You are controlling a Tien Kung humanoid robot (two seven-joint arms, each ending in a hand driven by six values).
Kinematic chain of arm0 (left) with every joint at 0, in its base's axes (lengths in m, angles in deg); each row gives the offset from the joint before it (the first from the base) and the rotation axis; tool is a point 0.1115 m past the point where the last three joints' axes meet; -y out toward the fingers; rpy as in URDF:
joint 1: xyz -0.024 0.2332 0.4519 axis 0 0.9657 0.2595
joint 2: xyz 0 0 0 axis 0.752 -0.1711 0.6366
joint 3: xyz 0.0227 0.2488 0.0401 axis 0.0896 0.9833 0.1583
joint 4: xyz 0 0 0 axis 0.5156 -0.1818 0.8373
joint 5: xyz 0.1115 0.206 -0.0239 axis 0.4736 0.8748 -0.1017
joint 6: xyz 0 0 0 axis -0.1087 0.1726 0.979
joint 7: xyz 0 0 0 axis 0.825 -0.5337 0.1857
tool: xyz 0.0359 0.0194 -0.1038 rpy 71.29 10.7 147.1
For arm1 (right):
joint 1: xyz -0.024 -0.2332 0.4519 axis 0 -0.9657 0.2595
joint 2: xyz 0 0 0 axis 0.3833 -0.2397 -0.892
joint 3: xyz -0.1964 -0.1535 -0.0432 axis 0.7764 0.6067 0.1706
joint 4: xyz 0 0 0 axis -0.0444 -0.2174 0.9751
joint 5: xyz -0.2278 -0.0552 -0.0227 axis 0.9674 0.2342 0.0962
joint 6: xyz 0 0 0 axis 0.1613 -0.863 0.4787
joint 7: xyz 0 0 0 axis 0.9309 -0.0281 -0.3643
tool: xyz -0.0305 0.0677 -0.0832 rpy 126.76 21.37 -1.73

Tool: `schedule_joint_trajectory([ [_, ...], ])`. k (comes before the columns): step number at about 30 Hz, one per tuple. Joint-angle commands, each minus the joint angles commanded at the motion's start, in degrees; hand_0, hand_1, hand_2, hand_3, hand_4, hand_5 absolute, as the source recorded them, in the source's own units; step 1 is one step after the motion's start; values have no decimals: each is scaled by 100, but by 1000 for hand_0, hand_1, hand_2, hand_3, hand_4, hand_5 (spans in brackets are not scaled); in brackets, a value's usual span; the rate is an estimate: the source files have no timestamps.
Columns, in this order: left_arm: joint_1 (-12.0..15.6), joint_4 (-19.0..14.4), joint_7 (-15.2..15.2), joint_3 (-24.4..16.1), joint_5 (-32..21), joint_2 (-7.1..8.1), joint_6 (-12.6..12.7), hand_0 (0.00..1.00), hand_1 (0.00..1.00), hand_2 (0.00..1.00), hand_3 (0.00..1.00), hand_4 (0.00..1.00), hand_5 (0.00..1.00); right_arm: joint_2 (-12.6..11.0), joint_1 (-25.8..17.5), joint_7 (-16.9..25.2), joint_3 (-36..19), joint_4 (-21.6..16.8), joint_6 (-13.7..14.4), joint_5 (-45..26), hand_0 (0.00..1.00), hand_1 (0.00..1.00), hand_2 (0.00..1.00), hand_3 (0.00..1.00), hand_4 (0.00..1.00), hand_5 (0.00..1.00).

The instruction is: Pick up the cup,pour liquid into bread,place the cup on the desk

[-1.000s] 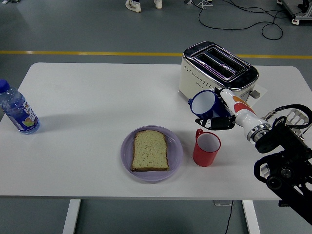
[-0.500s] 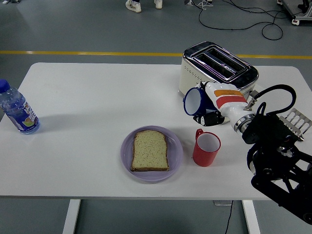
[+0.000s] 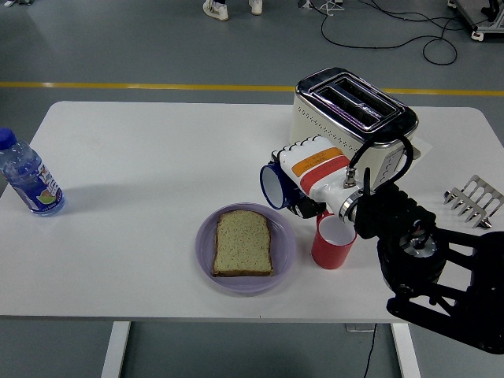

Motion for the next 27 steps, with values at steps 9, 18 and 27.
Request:
schedule_joint_trajectory([
  [9, 13, 1, -3, 34, -43, 2, -2, 645, 601, 592, 527, 300, 762, 177, 670, 0, 715, 152, -726, 20, 432, 449, 560, 554, 619, 2],
  [18, 19, 2, -3, 37, -49, 6, -3, 646, 601, 592, 528, 299, 760, 307, 696, 0, 769, 157, -939, 261, 438, 454, 565, 558, 594, 2],
  [27, 20, 5, -5, 47, -51, 10, -3, 646, 603, 593, 528, 296, 760, 381, 726, 0, 768, 164, -893, 461, 446, 454, 566, 558, 589, 2],
])
